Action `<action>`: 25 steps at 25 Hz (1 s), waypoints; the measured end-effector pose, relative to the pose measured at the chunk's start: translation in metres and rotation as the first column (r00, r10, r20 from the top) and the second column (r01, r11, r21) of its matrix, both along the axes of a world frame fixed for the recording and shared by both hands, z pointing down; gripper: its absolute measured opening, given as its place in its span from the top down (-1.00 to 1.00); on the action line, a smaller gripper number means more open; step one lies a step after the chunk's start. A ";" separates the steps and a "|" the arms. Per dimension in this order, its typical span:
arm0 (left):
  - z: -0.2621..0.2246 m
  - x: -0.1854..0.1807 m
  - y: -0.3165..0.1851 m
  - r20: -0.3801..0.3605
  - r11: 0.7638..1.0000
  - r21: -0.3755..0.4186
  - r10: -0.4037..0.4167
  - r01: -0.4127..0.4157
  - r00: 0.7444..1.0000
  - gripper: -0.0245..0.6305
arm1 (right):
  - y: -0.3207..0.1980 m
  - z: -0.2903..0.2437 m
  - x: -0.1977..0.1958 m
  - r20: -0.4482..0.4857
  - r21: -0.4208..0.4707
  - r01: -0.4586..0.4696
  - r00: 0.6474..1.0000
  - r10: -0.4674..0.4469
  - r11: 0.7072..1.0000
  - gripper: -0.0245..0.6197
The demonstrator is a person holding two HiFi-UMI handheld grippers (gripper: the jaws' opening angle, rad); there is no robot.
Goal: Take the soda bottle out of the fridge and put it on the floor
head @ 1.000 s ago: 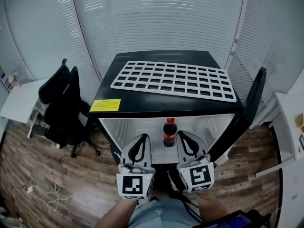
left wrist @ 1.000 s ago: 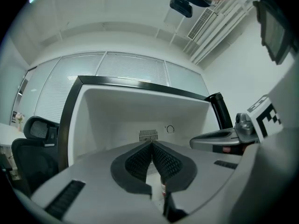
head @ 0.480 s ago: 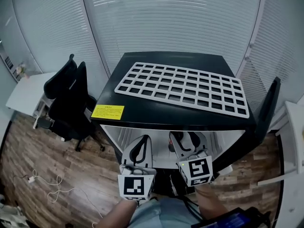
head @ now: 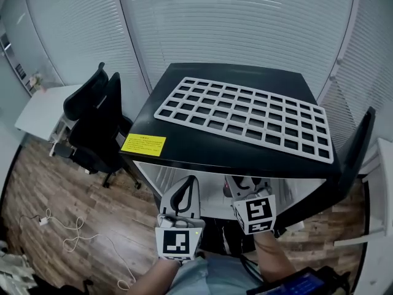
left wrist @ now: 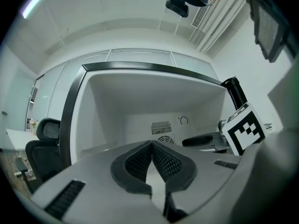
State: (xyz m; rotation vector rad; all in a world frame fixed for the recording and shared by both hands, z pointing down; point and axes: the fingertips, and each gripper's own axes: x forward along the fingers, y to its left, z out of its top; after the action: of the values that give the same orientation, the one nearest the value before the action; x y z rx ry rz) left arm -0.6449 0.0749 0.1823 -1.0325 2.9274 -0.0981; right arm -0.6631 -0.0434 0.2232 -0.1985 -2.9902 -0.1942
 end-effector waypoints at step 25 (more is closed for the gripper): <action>0.006 -0.018 0.007 -0.007 0.998 0.007 -0.063 0.063 0.998 0.88 | 0.010 0.028 -0.035 -0.100 0.042 0.069 0.993 -0.064 0.997 0.35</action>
State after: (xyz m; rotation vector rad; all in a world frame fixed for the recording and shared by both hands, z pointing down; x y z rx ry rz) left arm -0.6625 0.0817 0.1883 -0.9410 2.9648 -0.0866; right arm -0.6985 -0.0338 0.2514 -0.2943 -2.8802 -0.2521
